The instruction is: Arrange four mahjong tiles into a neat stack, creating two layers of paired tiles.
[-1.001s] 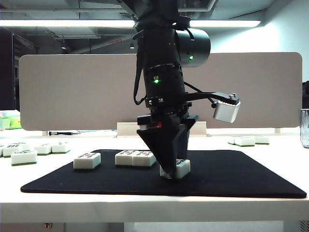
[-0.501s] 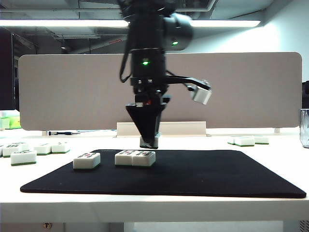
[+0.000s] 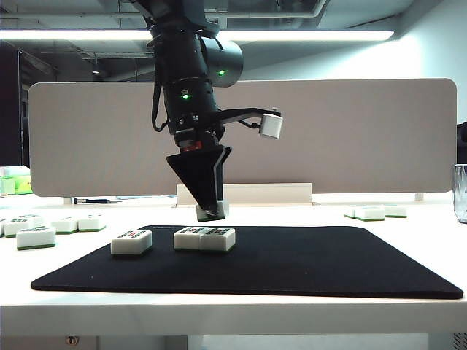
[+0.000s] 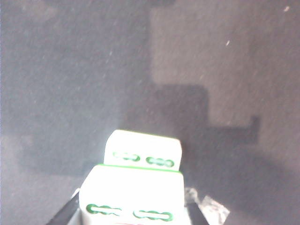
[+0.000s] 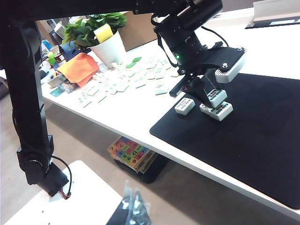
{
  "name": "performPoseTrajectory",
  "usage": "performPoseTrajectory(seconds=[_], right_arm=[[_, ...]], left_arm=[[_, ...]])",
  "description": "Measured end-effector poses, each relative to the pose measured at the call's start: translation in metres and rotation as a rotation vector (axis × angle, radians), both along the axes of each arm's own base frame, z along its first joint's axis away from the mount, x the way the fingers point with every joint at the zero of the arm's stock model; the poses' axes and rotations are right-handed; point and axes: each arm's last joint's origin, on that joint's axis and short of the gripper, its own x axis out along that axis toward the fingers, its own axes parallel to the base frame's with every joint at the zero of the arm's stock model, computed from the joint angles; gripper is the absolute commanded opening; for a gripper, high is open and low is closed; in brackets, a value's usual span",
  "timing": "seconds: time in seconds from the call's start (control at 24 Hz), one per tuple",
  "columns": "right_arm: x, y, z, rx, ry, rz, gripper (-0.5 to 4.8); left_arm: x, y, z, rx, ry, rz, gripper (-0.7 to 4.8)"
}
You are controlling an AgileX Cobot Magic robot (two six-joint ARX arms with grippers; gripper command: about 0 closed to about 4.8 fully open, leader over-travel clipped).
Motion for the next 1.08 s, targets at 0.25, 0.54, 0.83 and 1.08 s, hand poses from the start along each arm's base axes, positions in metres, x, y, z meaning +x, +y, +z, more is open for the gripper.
performPoseTrajectory(seconds=[0.25, 0.54, 0.83, 1.08], right_arm=[[0.000, 0.000, 0.000, 0.000, -0.001, 0.000, -0.01], [0.000, 0.000, 0.000, 0.000, 0.000, 0.000, -0.01], [0.001, 0.000, 0.000, -0.007, -0.001, -0.025, -0.01], [0.001, -0.001, 0.000, -0.007, 0.000, -0.025, -0.01]], left_arm=[[-0.003, -0.005, -0.002, 0.021, -0.022, -0.090, 1.79], [0.001, -0.011, -0.014, 0.052, -0.023, -0.081, 1.84], [-0.001, -0.015, -0.017, 0.056, -0.015, -0.035, 2.79], [-0.002, -0.013, -0.016, 0.105, -0.032, 0.016, 2.88]])
